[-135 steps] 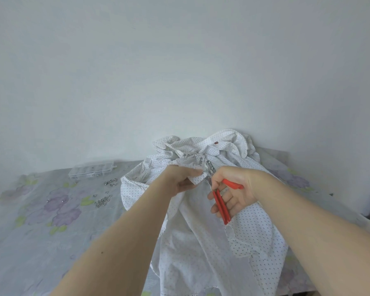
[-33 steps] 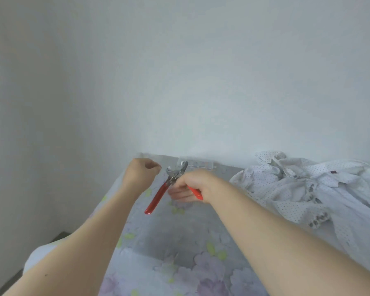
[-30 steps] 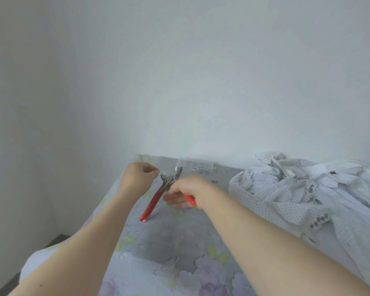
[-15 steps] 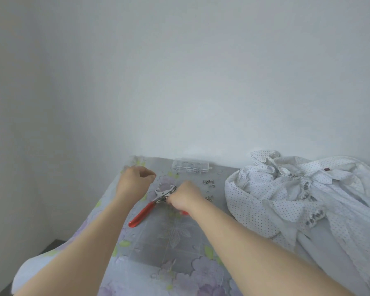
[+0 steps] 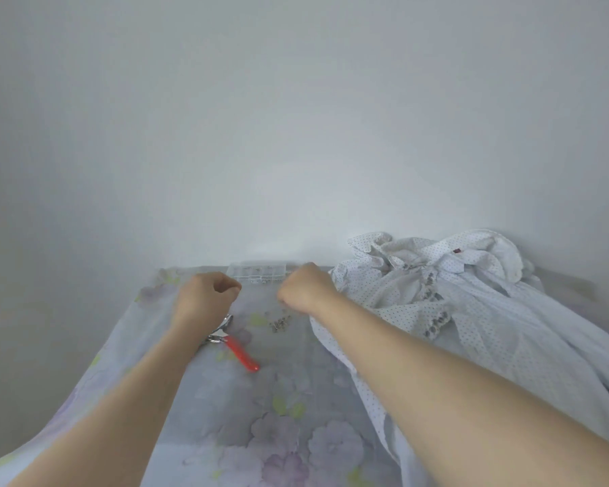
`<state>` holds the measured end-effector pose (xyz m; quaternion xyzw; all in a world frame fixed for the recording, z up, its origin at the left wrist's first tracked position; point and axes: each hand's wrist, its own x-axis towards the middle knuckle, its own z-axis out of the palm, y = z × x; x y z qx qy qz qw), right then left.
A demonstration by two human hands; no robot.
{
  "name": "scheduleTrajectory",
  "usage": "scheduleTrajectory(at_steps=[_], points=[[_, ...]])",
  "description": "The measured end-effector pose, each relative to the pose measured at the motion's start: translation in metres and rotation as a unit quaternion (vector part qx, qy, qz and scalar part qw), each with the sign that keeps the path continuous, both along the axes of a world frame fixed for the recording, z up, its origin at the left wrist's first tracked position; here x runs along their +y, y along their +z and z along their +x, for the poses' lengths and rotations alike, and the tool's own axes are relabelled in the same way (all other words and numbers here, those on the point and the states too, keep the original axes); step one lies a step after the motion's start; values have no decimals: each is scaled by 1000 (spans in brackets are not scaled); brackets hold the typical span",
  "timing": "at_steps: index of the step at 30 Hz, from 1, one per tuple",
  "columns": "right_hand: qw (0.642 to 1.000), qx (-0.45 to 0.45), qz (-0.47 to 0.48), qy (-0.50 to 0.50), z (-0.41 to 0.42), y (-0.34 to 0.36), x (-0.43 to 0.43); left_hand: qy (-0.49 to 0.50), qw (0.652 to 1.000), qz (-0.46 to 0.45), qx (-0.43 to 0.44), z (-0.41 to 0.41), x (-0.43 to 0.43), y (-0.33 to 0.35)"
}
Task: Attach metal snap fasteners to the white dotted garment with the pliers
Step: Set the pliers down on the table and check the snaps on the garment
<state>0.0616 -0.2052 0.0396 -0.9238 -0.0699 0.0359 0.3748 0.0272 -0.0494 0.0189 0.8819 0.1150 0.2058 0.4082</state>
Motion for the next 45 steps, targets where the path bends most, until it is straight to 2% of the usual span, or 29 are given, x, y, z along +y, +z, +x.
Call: scheduleTrajectory(at_steps=[3, 6, 11, 14, 19, 21, 24, 27, 29, 34, 37, 40, 45], points=[[996, -3, 55, -64, 9, 10, -44, -44, 998, 54, 1, 4, -32, 3], [989, -17, 62, -136, 18, 12, -98, -116, 985, 130, -12, 5, -73, 4], [963, -6, 16, -269, 8, 11, -188, -280, 919, 278, -29, 7, -157, -6], [951, 22, 14, -307, 2, -3, -230, -341, 868, 360, -31, 11, -193, -12], [941, 89, 128, -301, 8, -25, -252, -371, 833, 407, -57, 16, -217, -16], [942, 94, 158, -280, 11, -27, -252, -371, 830, 409, -78, 17, -221, -17], [936, 131, 226, -236, 11, -26, -247, -354, 847, 384, -101, 18, -223, -18], [930, 152, 261, -208, 15, -27, -238, -345, 877, 329, -63, 16, -225, -14], [927, 154, 274, -203, 19, -28, -235, -361, 881, 306, -21, 15, -228, -12], [964, 161, 133, -162, 23, -34, -238, -426, 857, 273, 95, 11, -231, -12], [973, 142, 93, -159, 23, -37, -237, -466, 835, 244, 161, 8, -235, -3], [960, 133, 143, -200, 26, -36, -235, -490, 808, 256, 204, 7, -238, 6], [923, 172, 295, -178, 27, -29, -232, -502, 798, 252, 218, 7, -238, 9]])
